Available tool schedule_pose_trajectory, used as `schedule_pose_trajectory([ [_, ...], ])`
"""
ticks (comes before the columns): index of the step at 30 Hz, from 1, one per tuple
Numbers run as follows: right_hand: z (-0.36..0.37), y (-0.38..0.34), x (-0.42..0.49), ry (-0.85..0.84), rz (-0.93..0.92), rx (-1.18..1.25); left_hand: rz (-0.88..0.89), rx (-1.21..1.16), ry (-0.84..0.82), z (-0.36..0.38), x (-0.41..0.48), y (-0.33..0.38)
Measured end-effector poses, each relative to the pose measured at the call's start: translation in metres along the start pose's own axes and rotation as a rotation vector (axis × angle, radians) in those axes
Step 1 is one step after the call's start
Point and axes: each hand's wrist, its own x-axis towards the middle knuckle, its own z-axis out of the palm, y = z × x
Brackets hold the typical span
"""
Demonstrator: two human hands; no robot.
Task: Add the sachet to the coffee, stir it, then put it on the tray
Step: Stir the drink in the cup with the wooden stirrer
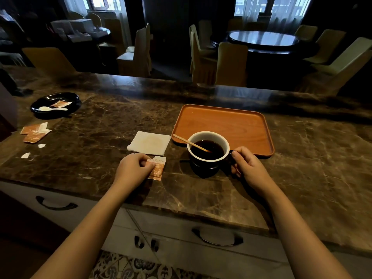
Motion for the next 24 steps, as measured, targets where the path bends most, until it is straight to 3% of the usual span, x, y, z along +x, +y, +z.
schedule_pose_trajectory([
  [5, 0.0, 0.001, 0.001, -0.015, -0.006, -0.006, 0.046, 0.05, 0.068, 0.0, 0.0, 0.008],
  [7, 0.0, 0.001, 0.001, -0.019, -0.002, -0.006, 0.06, -0.126, 0.033, -0.002, 0.001, 0.027],
  [10, 0.0, 0.001, 0.001, -0.017, 0.004, 0.001, 0.025, -0.458, -0.193, -0.006, 0.004, 0.064],
  [13, 0.002, 0.001, 0.001, -0.003, 0.002, 0.013, -0.038, -0.595, -0.269, -0.002, 0.007, 0.089],
  [24, 0.004, 0.001, 0.004, 0.033, -0.052, 0.011, 0.058, -0.612, -0.266, -0.005, 0.016, 0.11],
])
